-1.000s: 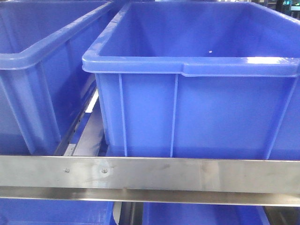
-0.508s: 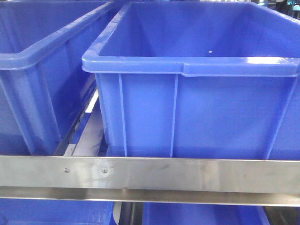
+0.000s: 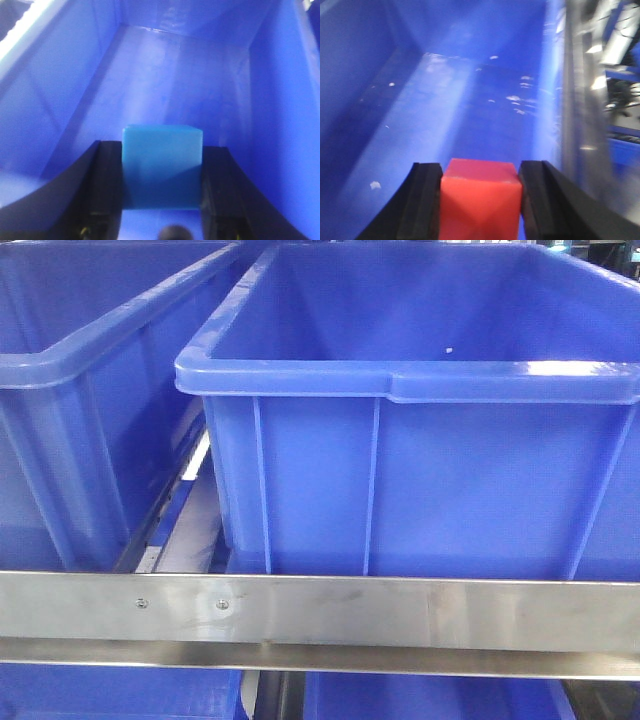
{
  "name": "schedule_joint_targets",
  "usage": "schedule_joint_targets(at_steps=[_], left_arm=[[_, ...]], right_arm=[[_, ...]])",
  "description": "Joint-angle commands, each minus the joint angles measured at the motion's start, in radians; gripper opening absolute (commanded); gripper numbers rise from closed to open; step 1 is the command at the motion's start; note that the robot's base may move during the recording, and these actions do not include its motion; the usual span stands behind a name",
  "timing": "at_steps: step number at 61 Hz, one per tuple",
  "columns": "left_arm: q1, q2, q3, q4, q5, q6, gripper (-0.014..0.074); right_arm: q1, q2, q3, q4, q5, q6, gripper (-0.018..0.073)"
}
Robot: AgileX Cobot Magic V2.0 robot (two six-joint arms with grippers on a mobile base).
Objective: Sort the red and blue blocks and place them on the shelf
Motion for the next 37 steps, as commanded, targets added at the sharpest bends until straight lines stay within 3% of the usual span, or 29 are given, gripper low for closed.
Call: schedule_joint_targets(at_steps=[1,24,31,37], left_arm=[[0.001,0.066,-0.077,0.008,-0.101,-0.003,0.0125],[0.001,0.316,-0.221,0.008,-0.112,-0.003,0.0128],[0.001,0.348,-0.223,0.008,-0.110,-0.003,0.0210],[0.000,0.357,-0.223,0.008,-0.097,-0.003,0.0407]], right_arm=[[0.011,0.062,-0.076,-0.016,-0.124,-0.007,0.0049],[0.042,0.282,-0.192,-0.016,-0.132,-0.006,0.0078],[0.042,0.301,-0.192,-0.016,-0.132,-0.006,0.0248],[0.042,0.307,-0.192,-0.016,-0.142,-0.006,0.0510]])
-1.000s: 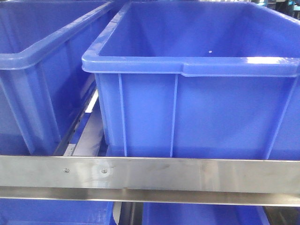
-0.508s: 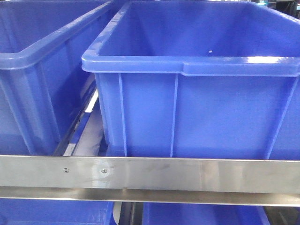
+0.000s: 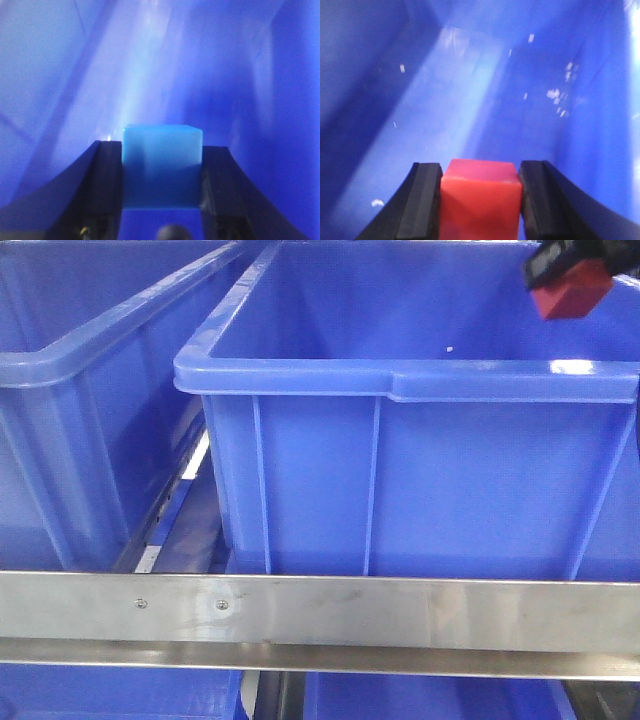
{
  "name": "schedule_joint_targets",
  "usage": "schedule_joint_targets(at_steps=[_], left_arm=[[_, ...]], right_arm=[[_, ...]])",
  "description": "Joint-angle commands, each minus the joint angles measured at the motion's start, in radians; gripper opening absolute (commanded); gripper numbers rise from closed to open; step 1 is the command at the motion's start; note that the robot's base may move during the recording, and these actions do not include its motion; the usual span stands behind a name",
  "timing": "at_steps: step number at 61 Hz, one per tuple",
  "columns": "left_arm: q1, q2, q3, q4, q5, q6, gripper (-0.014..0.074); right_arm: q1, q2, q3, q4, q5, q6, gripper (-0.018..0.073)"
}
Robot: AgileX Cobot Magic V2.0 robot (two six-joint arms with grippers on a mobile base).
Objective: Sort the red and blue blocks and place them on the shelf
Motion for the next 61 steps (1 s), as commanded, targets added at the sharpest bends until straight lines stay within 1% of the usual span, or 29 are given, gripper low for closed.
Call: schedule_joint_targets(at_steps=[1,2,4,8,25,29,33,36,37,38,39,40,41,43,44,46,47,48,49,50,52,56,61], left_arm=[[0.000,-0.017,-0.039,0.007,-0.066,-0.003,0.0440],[0.000,-0.015,-0.039,0.007,-0.063,-0.003,0.0488],[0.000,-0.015,-0.039,0.005,-0.058,-0.003,0.0543],[0.000,-0.015,-0.039,0.007,-0.048,-0.003,0.0608],[0.000,-0.015,-0.039,0.011,-0.035,-0.003,0.0605],[0.000,-0.015,-0.039,0.011,-0.035,-0.003,0.0580],[0.000,-0.015,-0.039,0.009,-0.033,-0.003,0.0513],[0.000,-0.015,-0.039,-0.004,-0.027,-0.003,0.0421],[0.000,-0.015,-0.039,-0.008,-0.025,-0.003,0.0390],[0.000,-0.015,-0.039,-0.014,-0.020,-0.003,0.0337],[0.000,-0.015,-0.039,-0.018,-0.015,-0.003,0.0280],[0.000,-0.015,-0.039,-0.019,-0.007,-0.003,0.0240],[0.000,-0.015,-0.039,-0.019,-0.001,-0.003,0.0179],[0.000,-0.015,-0.039,-0.019,0.013,-0.003,0.0111],[0.000,-0.015,-0.039,-0.019,0.019,-0.003,0.0108],[0.000,-0.015,-0.039,-0.019,0.030,-0.003,0.0135],[0.000,-0.015,-0.039,-0.019,0.036,-0.003,0.0143],[0.000,-0.015,-0.039,-0.019,0.045,-0.003,0.0148],[0.000,-0.015,-0.039,-0.019,0.051,-0.003,0.0147],[0.000,-0.015,-0.039,-0.019,0.057,-0.003,0.0143],[0.000,-0.015,-0.039,-0.019,0.071,-0.003,0.0137],[0.000,-0.017,-0.039,-0.019,0.090,-0.003,0.0135],[0.000,-0.027,-0.039,-0.019,0.098,-0.003,0.0135]], right_arm=[[0.000,-0.023,-0.040,-0.014,-0.091,-0.006,0.0545],[0.000,-0.023,-0.040,-0.014,-0.092,-0.006,0.0577],[0.000,-0.023,-0.040,-0.014,-0.095,-0.006,0.0636],[0.000,-0.023,-0.040,-0.015,-0.099,-0.006,0.0623],[0.000,-0.023,-0.040,-0.015,-0.103,-0.006,0.0615],[0.000,-0.023,-0.040,-0.015,-0.103,-0.006,0.0613],[0.000,-0.023,-0.040,-0.015,-0.103,-0.006,0.0603],[0.000,-0.023,-0.040,-0.014,-0.103,-0.006,0.0571],[0.000,-0.023,-0.040,-0.014,-0.103,-0.006,0.0546],[0.000,-0.023,-0.040,-0.014,-0.103,-0.006,0.0526],[0.000,-0.023,-0.040,-0.014,-0.103,-0.006,0.0479],[0.000,-0.023,-0.040,-0.014,-0.103,-0.006,0.0453],[0.000,-0.023,-0.040,-0.014,-0.103,-0.006,0.0425],[0.000,-0.023,-0.040,-0.014,-0.103,-0.006,0.0348],[0.000,-0.023,-0.040,-0.014,-0.103,-0.006,0.0332],[0.000,-0.023,-0.040,-0.014,-0.103,-0.006,0.0248],[0.000,-0.023,-0.040,-0.014,-0.103,-0.006,0.0230],[0.000,-0.023,-0.040,-0.014,-0.103,-0.006,0.0161],[0.000,-0.023,-0.040,-0.014,-0.103,-0.006,0.0144],[0.000,-0.023,-0.040,-0.014,-0.103,-0.006,0.0092],[0.000,-0.024,-0.040,-0.014,-0.103,-0.006,0.0034],[0.000,-0.024,-0.040,-0.014,-0.106,-0.006,0.0064],[0.000,-0.027,-0.040,-0.014,-0.102,-0.006,0.0053]])
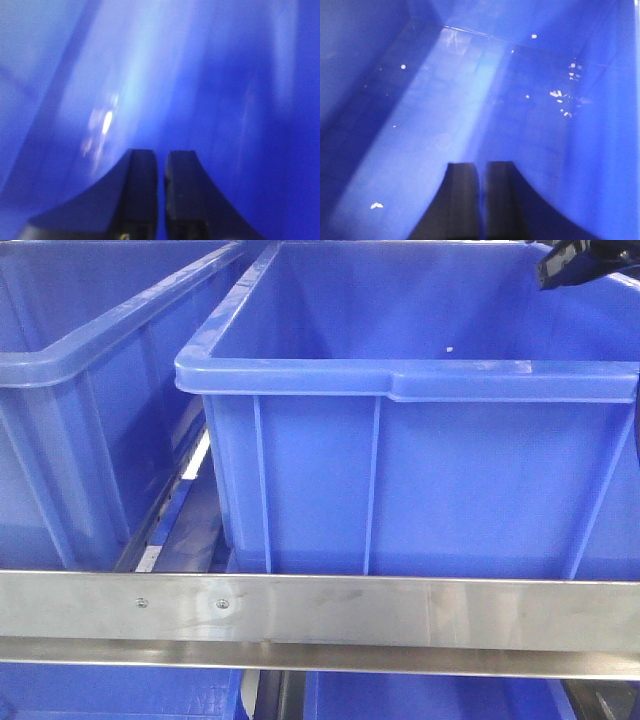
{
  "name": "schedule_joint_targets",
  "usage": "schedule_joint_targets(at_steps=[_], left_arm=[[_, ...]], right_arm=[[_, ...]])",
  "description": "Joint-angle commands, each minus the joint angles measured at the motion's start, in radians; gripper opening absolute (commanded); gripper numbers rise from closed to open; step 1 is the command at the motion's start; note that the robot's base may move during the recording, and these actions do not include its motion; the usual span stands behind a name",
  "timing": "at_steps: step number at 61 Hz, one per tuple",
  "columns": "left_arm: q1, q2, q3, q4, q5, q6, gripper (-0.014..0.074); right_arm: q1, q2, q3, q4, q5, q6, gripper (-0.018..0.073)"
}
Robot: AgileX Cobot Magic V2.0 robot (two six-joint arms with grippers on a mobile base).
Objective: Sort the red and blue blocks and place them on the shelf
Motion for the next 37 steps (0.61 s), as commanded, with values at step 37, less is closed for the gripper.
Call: schedule_joint_targets(at_steps=[37], left_arm=[[0.000,-0.348,0.068,-0.003,-0.047,-0.003,0.0135]], right_arm=[[0.000,-0.232,-0.036,-0.012,0.089,-0.006,0.0053]])
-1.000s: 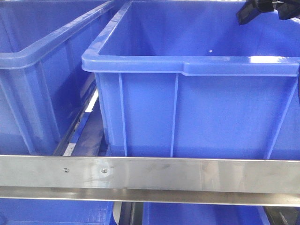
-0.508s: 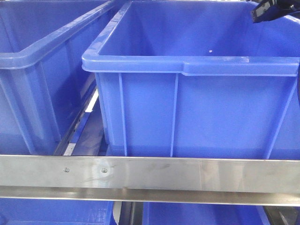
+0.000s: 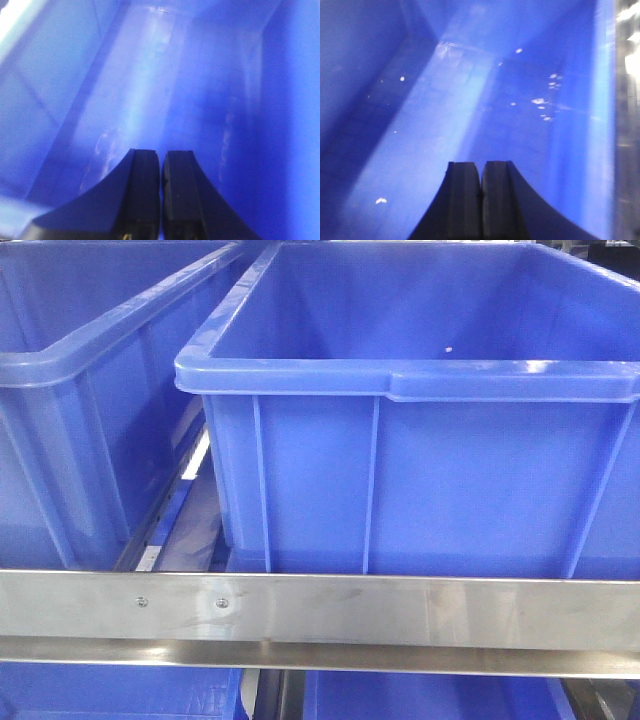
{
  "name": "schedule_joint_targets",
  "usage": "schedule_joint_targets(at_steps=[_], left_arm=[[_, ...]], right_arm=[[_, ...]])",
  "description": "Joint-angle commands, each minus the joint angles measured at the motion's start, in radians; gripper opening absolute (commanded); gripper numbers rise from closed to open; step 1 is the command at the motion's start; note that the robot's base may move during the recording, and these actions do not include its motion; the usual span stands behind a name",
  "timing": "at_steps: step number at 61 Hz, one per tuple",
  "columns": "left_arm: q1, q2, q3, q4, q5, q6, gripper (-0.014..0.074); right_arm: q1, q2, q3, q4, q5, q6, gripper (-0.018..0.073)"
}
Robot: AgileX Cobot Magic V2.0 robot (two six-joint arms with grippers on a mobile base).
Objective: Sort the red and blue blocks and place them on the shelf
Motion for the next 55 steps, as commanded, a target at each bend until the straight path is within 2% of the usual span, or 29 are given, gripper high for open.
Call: schedule_joint_targets(at_steps=[1,12,22,41,55], left_arm=[[0.000,-0.063,0.009,-0.001,-0.065,-0.003,0.0135],[0.000,-0.181,0.103,0.006,-0.075,-0.003,0.0135],[0.000,-0.269,0.161,0.007,-0.089,-0.003,0.0135],[0.000,-0.326,0.225,0.020,-0.093,-0.001,0.0135],[0.000,-0.342,0.283,0.020,-0.098,-0.001,0.0135]], right_arm=[[0.000,-0.066,-0.036,-0.012,-0.042,-0.006,0.0053],[0.000,-0.164,0.009,-0.012,-0.027,-0.006,0.0053],[0.000,-0.283,0.135,-0.012,-0.030,-0.006,0.0053],[0.000,-0.538,0.374,-0.012,-0.035,-0.006,0.0053],[0.000,-0.703,0.472,-0.012,-0.021,-0.006,0.0053]])
